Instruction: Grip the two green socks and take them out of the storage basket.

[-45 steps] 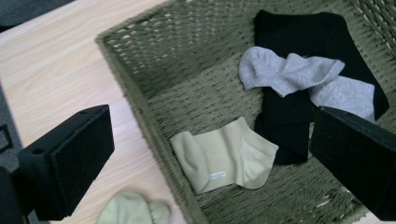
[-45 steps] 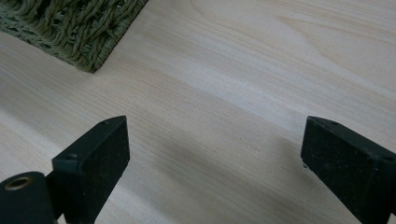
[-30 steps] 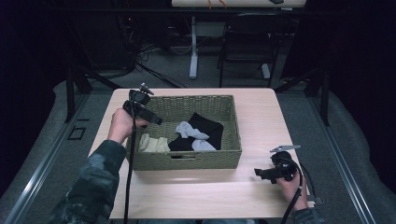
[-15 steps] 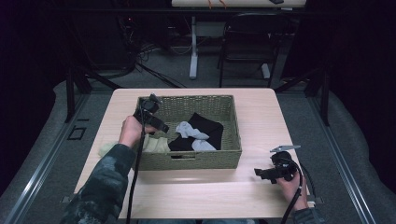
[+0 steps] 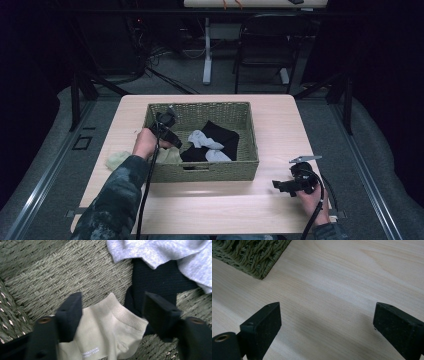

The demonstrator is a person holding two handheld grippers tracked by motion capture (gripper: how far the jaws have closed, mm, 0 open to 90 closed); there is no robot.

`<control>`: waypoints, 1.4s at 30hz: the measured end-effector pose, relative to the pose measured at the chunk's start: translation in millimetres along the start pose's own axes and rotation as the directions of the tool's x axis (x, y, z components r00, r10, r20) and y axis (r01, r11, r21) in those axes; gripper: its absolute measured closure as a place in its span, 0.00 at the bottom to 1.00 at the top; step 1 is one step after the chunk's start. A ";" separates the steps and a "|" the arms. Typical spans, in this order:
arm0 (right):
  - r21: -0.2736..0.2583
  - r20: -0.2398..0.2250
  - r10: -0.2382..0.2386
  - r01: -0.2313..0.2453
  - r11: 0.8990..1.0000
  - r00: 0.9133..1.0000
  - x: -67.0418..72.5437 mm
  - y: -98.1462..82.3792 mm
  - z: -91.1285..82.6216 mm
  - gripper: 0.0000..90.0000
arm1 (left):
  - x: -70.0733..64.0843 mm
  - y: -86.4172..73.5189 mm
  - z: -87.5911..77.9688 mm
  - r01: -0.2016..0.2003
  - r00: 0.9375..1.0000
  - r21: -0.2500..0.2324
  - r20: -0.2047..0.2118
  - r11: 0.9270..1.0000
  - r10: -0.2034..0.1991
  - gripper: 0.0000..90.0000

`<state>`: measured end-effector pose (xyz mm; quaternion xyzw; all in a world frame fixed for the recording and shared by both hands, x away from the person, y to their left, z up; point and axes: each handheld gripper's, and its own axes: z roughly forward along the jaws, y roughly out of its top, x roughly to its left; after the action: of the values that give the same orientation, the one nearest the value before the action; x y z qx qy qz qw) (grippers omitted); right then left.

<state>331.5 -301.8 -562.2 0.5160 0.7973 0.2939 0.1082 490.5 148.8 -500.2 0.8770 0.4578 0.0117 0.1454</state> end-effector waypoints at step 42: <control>0.006 0.005 0.007 -0.007 1.000 1.000 -1.8 -1.7 -2.6 0.08 | -3.0 -3.9 -23.3 -0.034 0.998 -0.012 -0.045 0.999 0.034 0.95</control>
<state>329.8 -304.8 -561.4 0.5198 0.7961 0.2906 0.1078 482.1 154.2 -478.5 0.8832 0.4458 0.0367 0.1407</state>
